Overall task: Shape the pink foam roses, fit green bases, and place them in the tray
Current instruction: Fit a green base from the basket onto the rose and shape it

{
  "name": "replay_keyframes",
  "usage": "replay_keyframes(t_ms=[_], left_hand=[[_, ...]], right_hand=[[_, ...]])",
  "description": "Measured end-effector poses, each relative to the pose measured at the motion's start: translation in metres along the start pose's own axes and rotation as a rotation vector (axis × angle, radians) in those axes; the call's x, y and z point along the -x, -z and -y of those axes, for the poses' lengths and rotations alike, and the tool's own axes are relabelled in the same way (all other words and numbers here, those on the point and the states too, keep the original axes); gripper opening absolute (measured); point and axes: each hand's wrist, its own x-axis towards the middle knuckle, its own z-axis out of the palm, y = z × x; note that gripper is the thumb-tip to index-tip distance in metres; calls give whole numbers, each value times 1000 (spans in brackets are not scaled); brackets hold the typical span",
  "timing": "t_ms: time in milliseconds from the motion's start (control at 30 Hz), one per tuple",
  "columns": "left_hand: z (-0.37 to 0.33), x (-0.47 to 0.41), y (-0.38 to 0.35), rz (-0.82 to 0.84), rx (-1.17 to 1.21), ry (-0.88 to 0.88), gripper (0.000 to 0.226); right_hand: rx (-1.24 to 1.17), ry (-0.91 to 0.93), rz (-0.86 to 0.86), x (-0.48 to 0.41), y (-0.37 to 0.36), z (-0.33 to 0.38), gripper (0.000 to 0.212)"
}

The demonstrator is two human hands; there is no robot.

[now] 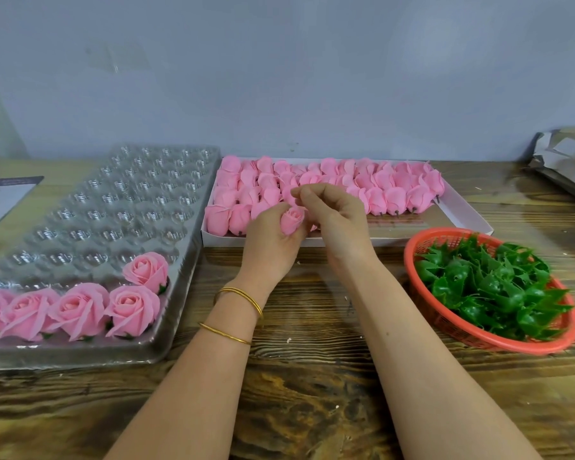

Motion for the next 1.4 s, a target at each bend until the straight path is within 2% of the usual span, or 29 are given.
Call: replay_keyframes(t_ms=[133, 200, 300, 367, 500, 667, 800, 1100, 1200, 1300, 1400], left_hand=[[1, -3, -2, 67, -189, -20, 15], [1, -4, -3, 83, -236, -35, 16], [0, -2, -2, 57, -217, -27, 24], [0, -2, -2, 49, -224, 12, 28], [1, -4, -4, 54, -219, 41, 22], [1, -4, -4, 19, -169, 53, 26], [0, -3, -3, -5, -118, 86, 37], [0, -3, -3, -45, -93, 96, 24], [-1, -3, -2, -63, -71, 68, 32], [0, -3, -1, -53, -77, 39, 36], [1, -3, -1, -54, -98, 36, 39]], right_hand=[[91, 64, 48, 3, -7, 1, 26], [116, 88, 72, 4, -10, 0, 32], [124, 100, 99, 5, -15, -4, 56], [159, 112, 111, 4, -16, -9, 60], [215, 129, 91, 2, -16, -16, 56], [266, 156, 80, 2, -17, -21, 47], [305, 147, 127, 3, -17, -20, 43], [326, 212, 231, 6, -17, -15, 42], [366, 222, 272, 4, -16, -17, 39], [459, 169, 307, 3, -15, -19, 23], [499, 172, 316, 4, -13, -19, 27]])
